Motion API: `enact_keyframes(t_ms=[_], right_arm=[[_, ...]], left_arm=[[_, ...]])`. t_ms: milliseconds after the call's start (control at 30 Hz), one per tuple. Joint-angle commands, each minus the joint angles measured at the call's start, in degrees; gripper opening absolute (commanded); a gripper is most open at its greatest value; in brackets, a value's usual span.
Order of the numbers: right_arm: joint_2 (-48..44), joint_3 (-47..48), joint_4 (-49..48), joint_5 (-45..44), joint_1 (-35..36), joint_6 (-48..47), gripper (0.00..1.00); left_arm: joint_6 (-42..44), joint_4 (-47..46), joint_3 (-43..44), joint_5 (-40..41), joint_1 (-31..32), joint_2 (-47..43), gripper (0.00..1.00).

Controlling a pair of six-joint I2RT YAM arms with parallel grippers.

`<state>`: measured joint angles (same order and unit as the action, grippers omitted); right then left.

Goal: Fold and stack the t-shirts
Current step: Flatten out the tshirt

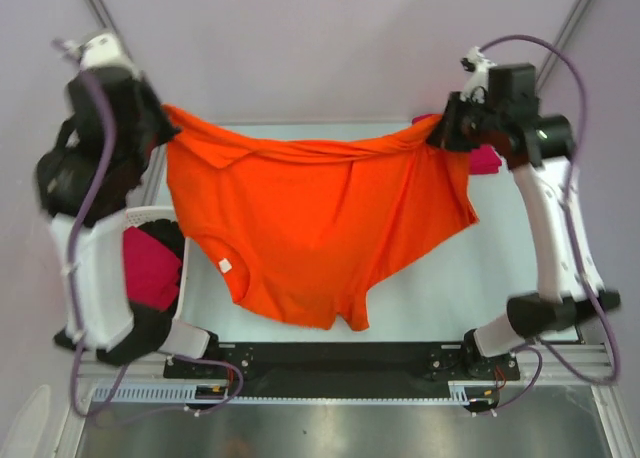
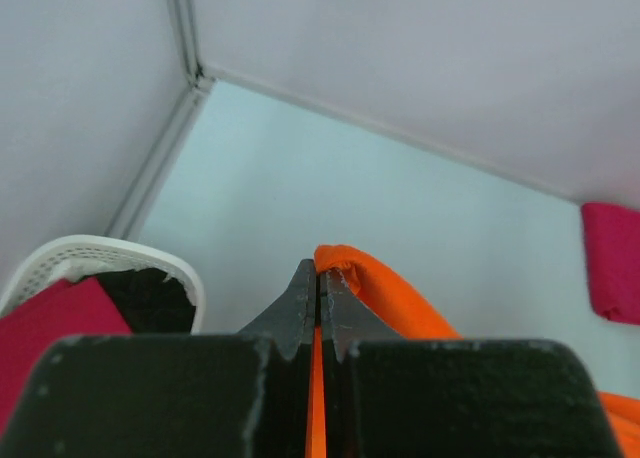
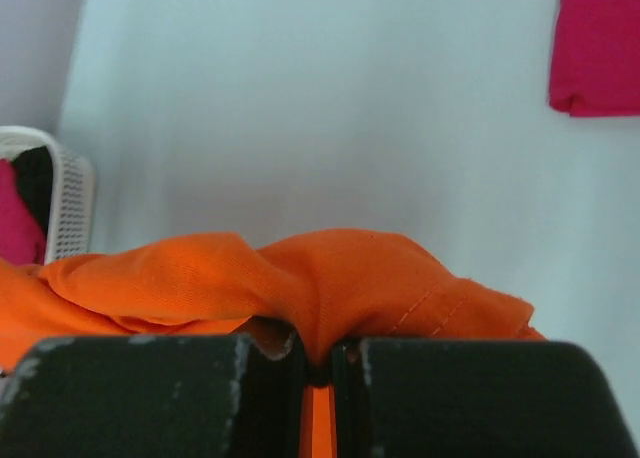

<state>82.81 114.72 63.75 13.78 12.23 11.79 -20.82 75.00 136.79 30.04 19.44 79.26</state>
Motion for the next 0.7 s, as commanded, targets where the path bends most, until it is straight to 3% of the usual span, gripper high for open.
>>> enact_keyframes(t_ms=[0,133,233,400,533,667], right_arm=[[15.86,5.75,-4.43,3.0,-3.61,3.23,0.04],[28.8,30.92,-1.17,3.79,-3.88,2.45,0.03],[34.08,40.48,-1.86,7.73,-5.28,5.33,0.03],[24.44,26.64,-13.37,13.19,-4.76,5.35,0.04],[18.37,20.91,-14.79,13.29,-2.3,1.83,0.04],[13.18,8.54,-15.14,11.89,-1.94,1.22,0.04]], left_arm=[[-1.33,-3.37,4.17,-14.11,-7.39,15.02,0.0],[-0.98,-5.04,14.25,-14.66,-9.07,23.64,0.0],[-0.19,-8.9,19.02,-17.2,-11.87,24.62,0.0],[0.95,-15.23,20.0,-22.21,-14.7,20.77,0.0],[1.92,-16.99,18.08,-24.41,-13.74,17.86,0.0],[1.84,-16.29,6.07,-23.55,-12.24,13.47,0.0]])
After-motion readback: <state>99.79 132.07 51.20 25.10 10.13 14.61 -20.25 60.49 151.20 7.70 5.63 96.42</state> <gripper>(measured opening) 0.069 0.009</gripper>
